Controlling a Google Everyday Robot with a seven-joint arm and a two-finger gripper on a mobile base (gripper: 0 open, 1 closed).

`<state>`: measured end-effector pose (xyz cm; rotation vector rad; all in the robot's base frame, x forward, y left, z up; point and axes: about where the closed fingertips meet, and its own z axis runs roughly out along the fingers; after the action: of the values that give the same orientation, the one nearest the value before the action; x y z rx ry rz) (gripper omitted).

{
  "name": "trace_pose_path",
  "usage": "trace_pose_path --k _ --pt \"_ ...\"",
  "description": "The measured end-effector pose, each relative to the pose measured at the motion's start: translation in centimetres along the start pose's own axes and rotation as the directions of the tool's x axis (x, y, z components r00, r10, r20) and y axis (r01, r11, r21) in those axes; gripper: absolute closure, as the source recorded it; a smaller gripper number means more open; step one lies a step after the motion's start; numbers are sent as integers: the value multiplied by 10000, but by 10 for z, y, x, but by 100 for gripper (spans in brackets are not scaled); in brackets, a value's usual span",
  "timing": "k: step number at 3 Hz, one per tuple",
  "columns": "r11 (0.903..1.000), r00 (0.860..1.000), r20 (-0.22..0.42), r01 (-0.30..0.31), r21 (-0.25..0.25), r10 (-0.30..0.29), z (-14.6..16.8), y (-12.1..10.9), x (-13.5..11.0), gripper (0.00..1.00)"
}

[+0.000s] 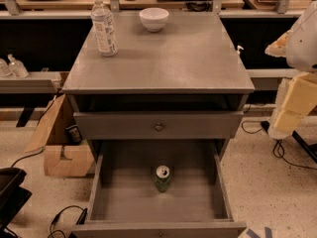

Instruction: Pick green can from middle drawer and place on counter

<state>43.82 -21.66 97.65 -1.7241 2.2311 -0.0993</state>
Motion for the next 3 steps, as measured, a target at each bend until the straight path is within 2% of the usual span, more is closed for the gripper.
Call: trace_pose_path --k 1,2,3 --pt "10000 10000 0 0 0 0 0 0 0 0" --pt "9996 9976 638 -264 -123 272 19 3 2 0" --pt "9966 9628 2621 -504 -656 660 89 36 9 0"
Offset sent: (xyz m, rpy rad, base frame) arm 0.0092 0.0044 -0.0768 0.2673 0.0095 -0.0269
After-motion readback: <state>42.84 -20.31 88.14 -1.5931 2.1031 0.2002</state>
